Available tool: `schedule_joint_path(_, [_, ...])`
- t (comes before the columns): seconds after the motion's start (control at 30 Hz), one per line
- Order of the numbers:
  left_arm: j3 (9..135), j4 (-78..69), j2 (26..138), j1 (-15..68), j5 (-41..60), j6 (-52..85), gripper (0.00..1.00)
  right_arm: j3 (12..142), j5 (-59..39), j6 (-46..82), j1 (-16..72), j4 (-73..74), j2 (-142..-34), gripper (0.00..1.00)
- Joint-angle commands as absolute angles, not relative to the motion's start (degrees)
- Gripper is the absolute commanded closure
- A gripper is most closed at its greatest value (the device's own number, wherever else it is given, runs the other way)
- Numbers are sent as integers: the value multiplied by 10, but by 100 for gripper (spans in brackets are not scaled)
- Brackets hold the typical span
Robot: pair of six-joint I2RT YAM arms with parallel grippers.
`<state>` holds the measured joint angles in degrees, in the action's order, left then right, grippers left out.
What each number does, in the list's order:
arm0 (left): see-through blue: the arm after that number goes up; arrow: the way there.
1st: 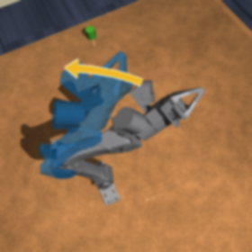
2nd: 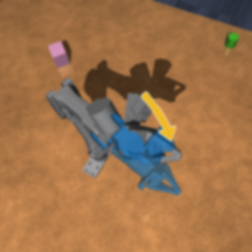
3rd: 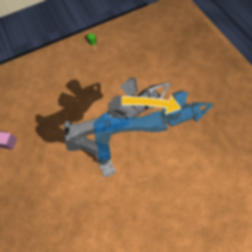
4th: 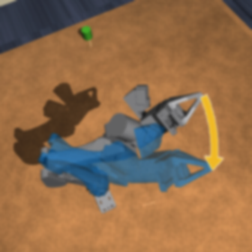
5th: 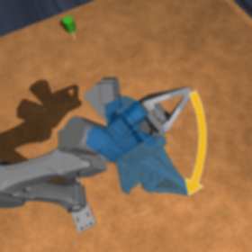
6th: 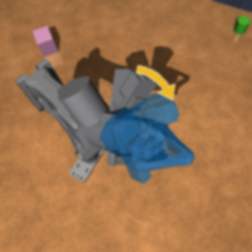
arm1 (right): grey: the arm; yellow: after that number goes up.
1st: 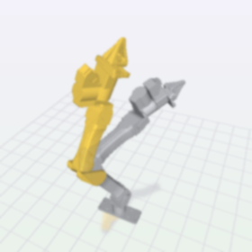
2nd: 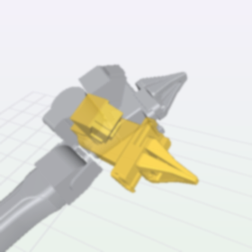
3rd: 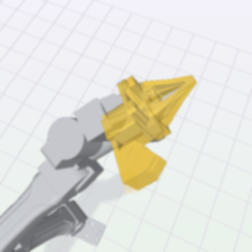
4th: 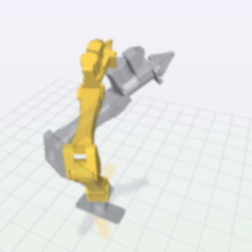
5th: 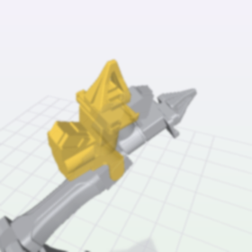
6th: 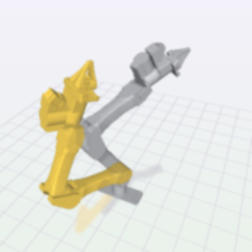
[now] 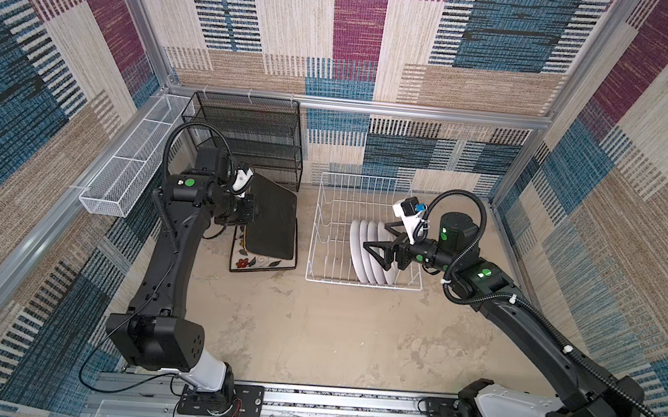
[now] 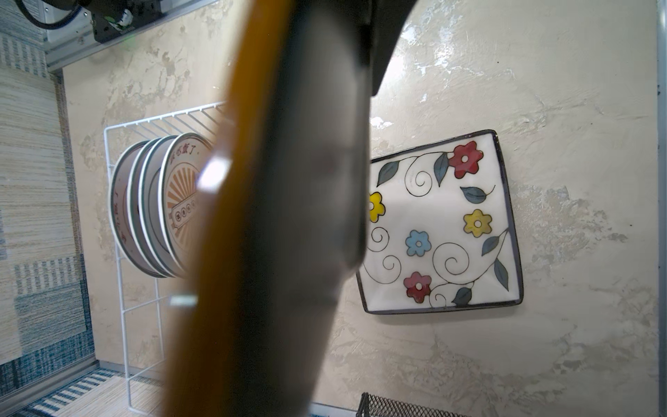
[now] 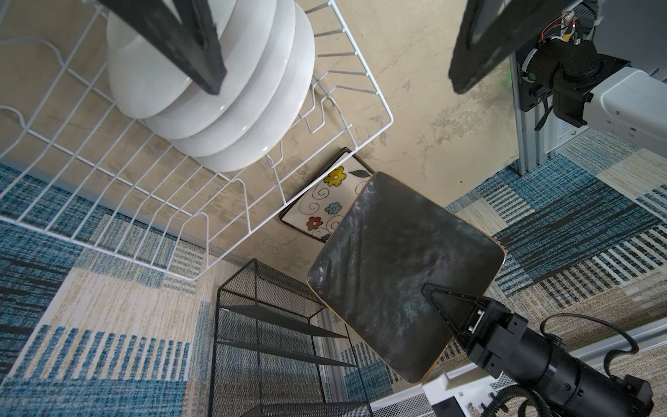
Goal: Unload the plates from the dish rack
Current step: 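Carry the dark plate with the left gripper over the floral plate stack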
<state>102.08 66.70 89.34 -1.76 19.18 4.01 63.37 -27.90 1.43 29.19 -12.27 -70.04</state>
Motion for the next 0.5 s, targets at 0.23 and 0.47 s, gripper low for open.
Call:
schedule_joint_path(0.23, [1030,615,985,-83,342,-6,100,636,-274,16,296,-124,-718,1])
schedule_joint_path(0.47, [1040,602,1047,-112,421,-8,100,637,-267,19,297,-120,-724,1])
